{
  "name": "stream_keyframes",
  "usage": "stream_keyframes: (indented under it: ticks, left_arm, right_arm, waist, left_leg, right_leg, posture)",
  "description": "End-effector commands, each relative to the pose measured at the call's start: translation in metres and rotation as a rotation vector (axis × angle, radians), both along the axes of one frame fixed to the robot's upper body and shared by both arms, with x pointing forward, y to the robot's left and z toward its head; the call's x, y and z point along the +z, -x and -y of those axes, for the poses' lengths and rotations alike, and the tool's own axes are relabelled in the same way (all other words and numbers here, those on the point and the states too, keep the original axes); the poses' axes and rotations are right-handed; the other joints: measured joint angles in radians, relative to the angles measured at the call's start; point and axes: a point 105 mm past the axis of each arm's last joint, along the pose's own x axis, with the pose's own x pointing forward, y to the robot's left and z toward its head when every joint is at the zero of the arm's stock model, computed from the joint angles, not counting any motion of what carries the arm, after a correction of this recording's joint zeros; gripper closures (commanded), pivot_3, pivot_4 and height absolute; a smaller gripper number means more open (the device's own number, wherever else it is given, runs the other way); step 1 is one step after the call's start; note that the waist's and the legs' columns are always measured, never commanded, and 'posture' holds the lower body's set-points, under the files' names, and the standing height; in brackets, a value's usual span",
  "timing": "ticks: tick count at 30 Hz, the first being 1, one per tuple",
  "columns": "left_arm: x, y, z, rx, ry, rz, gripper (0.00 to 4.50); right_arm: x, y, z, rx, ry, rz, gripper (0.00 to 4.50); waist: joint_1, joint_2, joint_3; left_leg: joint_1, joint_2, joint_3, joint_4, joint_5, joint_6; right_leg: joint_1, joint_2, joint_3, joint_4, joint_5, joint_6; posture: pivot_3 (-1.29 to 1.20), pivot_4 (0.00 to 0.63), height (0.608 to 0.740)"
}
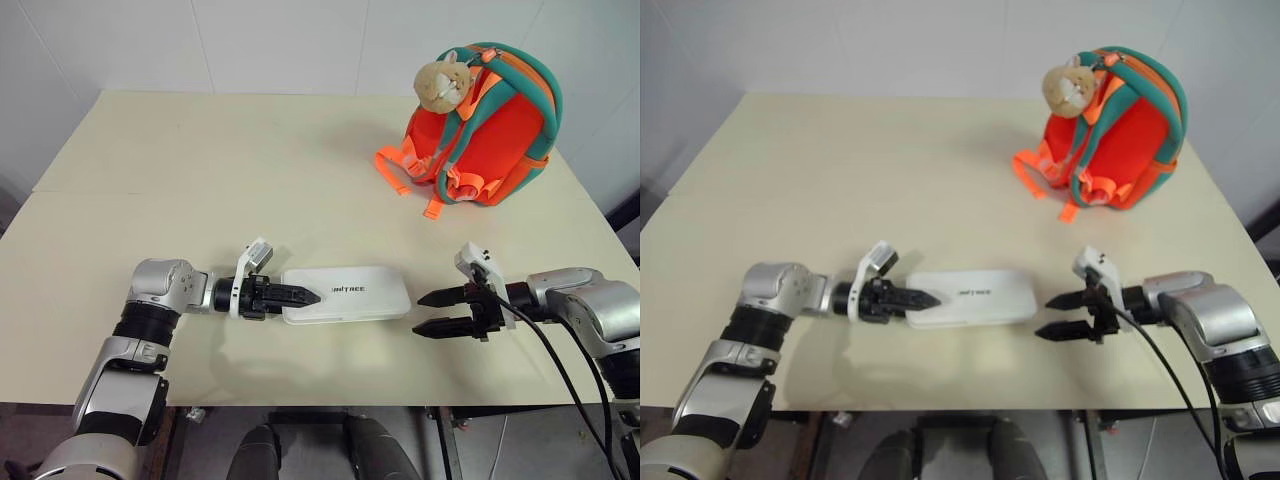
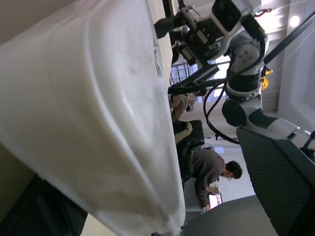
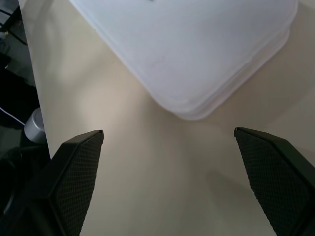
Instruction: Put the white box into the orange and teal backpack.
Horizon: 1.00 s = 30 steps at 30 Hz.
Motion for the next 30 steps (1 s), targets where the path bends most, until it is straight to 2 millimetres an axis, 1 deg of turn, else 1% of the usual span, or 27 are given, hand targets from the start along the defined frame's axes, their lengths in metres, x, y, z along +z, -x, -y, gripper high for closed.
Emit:
stream_keyframes:
  ticks: [1, 3, 6, 8, 9, 10, 11, 13, 16, 17, 19, 21, 23, 26, 27, 30]
  left_arm:
    - [0.008, -0.004, -0.001, 0.023, 0.033, 0.017, 0.56]
    - [0.009, -0.002, -0.001, 0.026, 0.054, -0.002, 1.20]
    - [0.013, 0.005, 0.000, 0.005, 0.084, -0.036, 2.09]
    - [0.014, 0.010, 0.001, -0.009, 0.090, -0.048, 2.76]
    - [0.014, 0.011, 0.001, -0.013, 0.091, -0.056, 3.00]
    - [0.014, 0.014, 0.001, -0.021, 0.094, -0.060, 3.12]
    - [0.014, 0.015, 0.000, -0.024, 0.092, -0.063, 3.12]
    - [0.015, 0.017, -0.003, -0.020, 0.088, -0.056, 3.12]
    - [0.014, 0.013, -0.011, 0.021, 0.059, -0.015, 3.12]
    - [0.015, 0.010, -0.015, 0.046, 0.059, -0.004, 3.12]
    - [0.017, 0.005, -0.025, 0.099, 0.041, 0.046, 3.12]
    - [0.018, 0.001, -0.035, 0.153, 0.022, 0.084, 3.12]
    - [0.018, -0.001, -0.043, 0.204, 0.015, 0.101, 3.12]
    - [0.011, 0.001, -0.056, 0.261, -0.008, 0.113, 3.12]
    - [0.010, 0.002, -0.058, 0.270, -0.014, 0.114, 3.12]
    - [0.009, 0.005, -0.061, 0.279, -0.024, 0.121, 3.12]
  right_arm:
    - [0.005, 0.001, 0.005, 0.004, 0.001, 0.030, 0.00]
    - [0.004, 0.004, 0.004, 0.017, -0.003, 0.030, 0.00]
    - [0.004, 0.008, 0.005, 0.039, -0.003, 0.031, 0.00]
    - [0.004, 0.010, 0.006, 0.047, -0.006, 0.034, 0.00]
    - [0.006, 0.009, 0.006, 0.044, -0.013, 0.038, 0.00]
    - [0.009, 0.008, 0.007, 0.040, -0.022, 0.045, 0.00]
    - [0.012, 0.005, 0.008, 0.031, -0.028, 0.059, 0.00]
    - [0.021, -0.007, 0.014, -0.012, -0.034, 0.129, 0.00]
    - [0.039, -0.035, 0.025, -0.115, -0.039, 0.278, 0.00]
    - [0.046, -0.045, 0.029, -0.155, -0.039, 0.342, 0.00]
    - [0.065, -0.074, 0.040, -0.289, -0.049, 0.489, 0.00]
    - [0.083, -0.099, 0.047, -0.428, -0.073, 0.597, 0.00]
    - [0.095, -0.117, 0.047, -0.509, -0.113, 0.652, 0.00]
    - [0.106, -0.140, 0.039, -0.589, -0.151, 0.704, 0.00]
    - [0.108, -0.146, 0.037, -0.610, -0.154, 0.719, 0.00]
    - [0.112, -0.157, 0.035, -0.647, -0.152, 0.748, 0.00]
  waist:
    - [0.001, 0.000, 0.000]
    - [0.001, 0.000, 0.000]
    - [0.001, 0.000, 0.000]
    - [0.001, 0.000, 0.000]
    - [0.002, 0.000, 0.000]
    - [0.002, 0.000, 0.000]
    - [0.002, 0.000, 0.000]
    - [0.001, 0.000, 0.000]
    - [-0.005, 0.000, 0.000]
    - [-0.005, 0.001, 0.000]
    - [-0.012, 0.000, 0.001]
    - [-0.019, 0.001, 0.001]
    - [-0.025, 0.001, 0.001]
    - [-0.030, 0.001, 0.001]
    - [-0.030, 0.001, 0.001]
    - [-0.027, 0.001, 0.001]
  left_leg:
    - [0.000, 0.000, 0.000, 0.000, 0.000, 0.000]
    - [0.000, 0.000, 0.000, 0.000, 0.000, 0.000]
    - [0.000, 0.000, 0.000, 0.000, 0.000, 0.000]
    - [0.000, 0.000, 0.000, 0.000, 0.000, 0.000]
    - [0.000, 0.000, 0.000, 0.000, 0.000, 0.000]
    - [0.000, 0.000, 0.000, 0.000, 0.000, 0.000]
    - [0.000, 0.000, 0.000, 0.000, 0.000, 0.000]
    - [0.000, 0.000, 0.000, 0.001, 0.000, 0.000]
    - [0.000, 0.000, 0.000, 0.001, 0.000, 0.000]
    - [0.000, 0.000, 0.000, 0.001, 0.000, 0.000]
    - [0.001, 0.000, 0.000, 0.001, 0.000, 0.000]
    - [0.000, 0.000, 0.000, 0.001, 0.000, -0.001]
    - [0.000, 0.001, 0.000, 0.001, 0.000, -0.001]
    - [0.000, 0.001, 0.000, -0.002, 0.001, -0.001]
    - [0.000, 0.001, 0.000, -0.003, 0.001, -0.001]
    - [0.000, 0.001, 0.001, -0.005, 0.001, -0.002]
  right_leg:
    - [0.000, 0.000, 0.000, 0.000, 0.000, 0.000]
    - [0.000, 0.000, 0.000, 0.000, 0.000, 0.000]
    - [0.000, 0.000, 0.000, 0.000, 0.000, 0.000]
    - [0.000, 0.000, 0.000, 0.000, 0.000, 0.000]
    - [0.000, 0.000, 0.000, 0.000, 0.000, 0.000]
    - [0.000, 0.000, 0.000, 0.000, 0.000, 0.000]
    - [0.000, 0.000, 0.000, 0.000, 0.000, 0.000]
    - [0.000, 0.000, 0.000, 0.001, 0.000, 0.000]
    - [0.000, 0.000, 0.000, 0.001, 0.001, 0.000]
    - [0.000, 0.000, 0.000, 0.001, 0.001, 0.000]
    - [0.000, 0.000, 0.000, 0.001, 0.001, 0.000]
    - [0.000, 0.000, 0.000, 0.001, 0.001, 0.000]
    - [0.000, 0.000, 0.000, 0.001, 0.001, 0.000]
    - [-0.001, 0.000, 0.000, 0.001, 0.001, 0.000]
    - [-0.002, -0.001, 0.001, 0.001, 0.001, -0.001]
    - [-0.003, -0.001, 0.000, 0.001, 0.001, -0.001]
  posture:
    - [0.00, 0.150, 0.740]
    - [0.00, 0.150, 0.740]
    - [0.00, 0.150, 0.740]
    - [0.00, 0.150, 0.740]
    - [0.00, 0.150, 0.740]
    - [0.00, 0.150, 0.740]
    - [0.00, 0.150, 0.740]
    - [0.00, 0.150, 0.740]
    - [0.00, 0.150, 0.740]
    - [0.00, 0.150, 0.740]
    - [0.00, 0.150, 0.740]
    - [0.00, 0.150, 0.740]
    - [0.00, 0.150, 0.740]
    - [0.00, 0.150, 0.740]
    - [0.00, 0.150, 0.740]
    - [0.00, 0.150, 0.740]
